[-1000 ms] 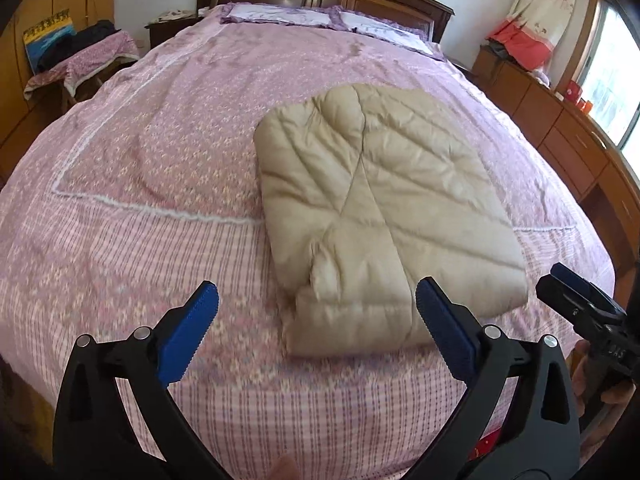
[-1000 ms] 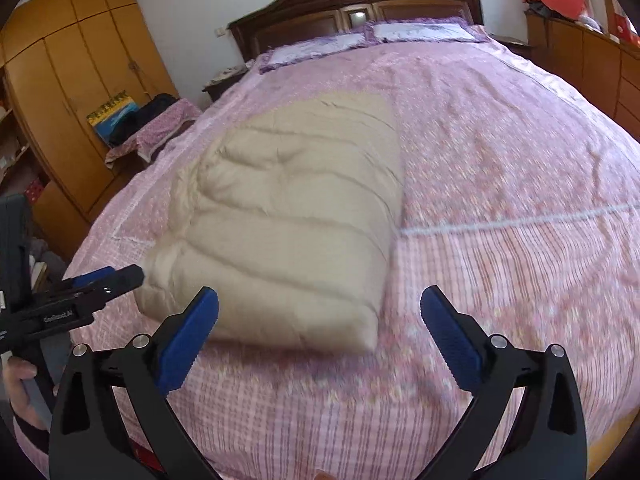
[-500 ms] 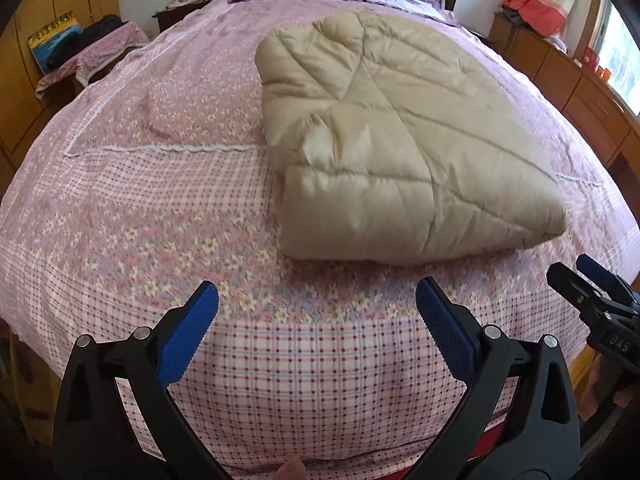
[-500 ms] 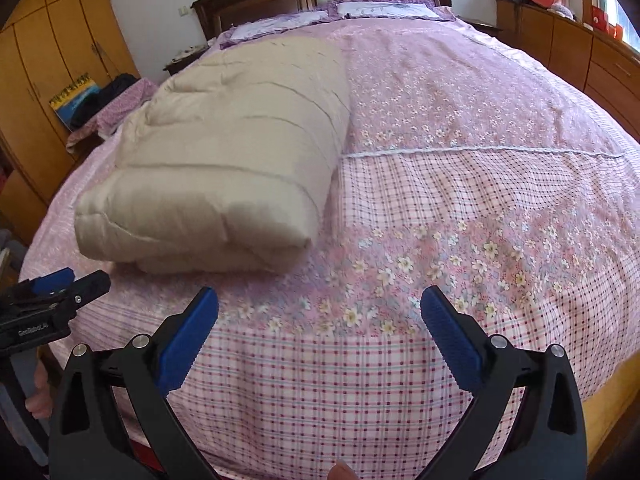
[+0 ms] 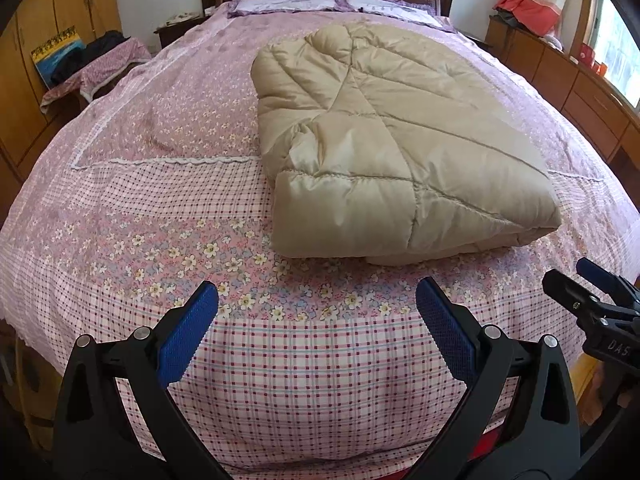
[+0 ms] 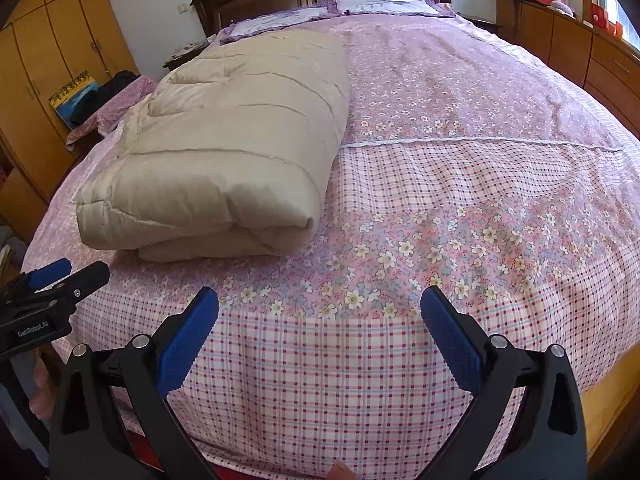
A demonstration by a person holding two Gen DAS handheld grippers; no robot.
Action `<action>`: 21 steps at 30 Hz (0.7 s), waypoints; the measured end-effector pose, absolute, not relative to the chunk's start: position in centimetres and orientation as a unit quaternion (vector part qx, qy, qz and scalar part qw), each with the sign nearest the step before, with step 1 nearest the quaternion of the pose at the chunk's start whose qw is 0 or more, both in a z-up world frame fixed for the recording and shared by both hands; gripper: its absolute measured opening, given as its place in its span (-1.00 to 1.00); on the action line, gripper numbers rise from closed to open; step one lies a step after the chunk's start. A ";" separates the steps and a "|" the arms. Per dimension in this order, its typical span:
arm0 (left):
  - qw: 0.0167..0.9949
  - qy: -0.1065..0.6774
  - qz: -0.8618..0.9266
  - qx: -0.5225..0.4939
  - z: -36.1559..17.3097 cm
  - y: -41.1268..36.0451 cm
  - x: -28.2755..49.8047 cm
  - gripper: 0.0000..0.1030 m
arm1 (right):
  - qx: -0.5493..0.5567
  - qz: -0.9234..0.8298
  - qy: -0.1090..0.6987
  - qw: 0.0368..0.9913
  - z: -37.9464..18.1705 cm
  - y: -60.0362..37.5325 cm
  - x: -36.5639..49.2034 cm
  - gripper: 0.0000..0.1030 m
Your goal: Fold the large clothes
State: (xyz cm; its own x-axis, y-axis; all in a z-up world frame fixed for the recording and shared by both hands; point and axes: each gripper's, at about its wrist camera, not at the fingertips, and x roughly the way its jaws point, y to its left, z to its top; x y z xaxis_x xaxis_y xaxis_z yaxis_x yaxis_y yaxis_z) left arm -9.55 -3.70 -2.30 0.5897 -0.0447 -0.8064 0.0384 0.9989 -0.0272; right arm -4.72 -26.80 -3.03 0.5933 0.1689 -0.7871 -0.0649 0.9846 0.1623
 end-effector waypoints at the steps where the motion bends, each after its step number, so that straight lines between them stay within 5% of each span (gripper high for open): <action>1: 0.892 0.451 -0.025 -0.005 -2.2 -3.8 -9.7 0.91 | 0.059 0.066 0.446 0.891 -2.9 -26.8 -4.8 0.89; 21: 0.890 0.454 -0.026 -0.015 -2.0 -2.9 -10.2 0.91 | 0.066 0.068 0.446 0.890 -2.6 -26.8 -5.1 0.89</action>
State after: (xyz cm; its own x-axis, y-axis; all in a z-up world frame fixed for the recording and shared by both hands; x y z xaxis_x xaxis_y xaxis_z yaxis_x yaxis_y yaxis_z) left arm -10.17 -2.93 -1.95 0.5862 -0.0597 -0.8080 0.0326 0.9982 -0.0501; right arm -5.06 -26.81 -2.63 0.5935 0.1798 -0.7845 -0.0627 0.9821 0.1776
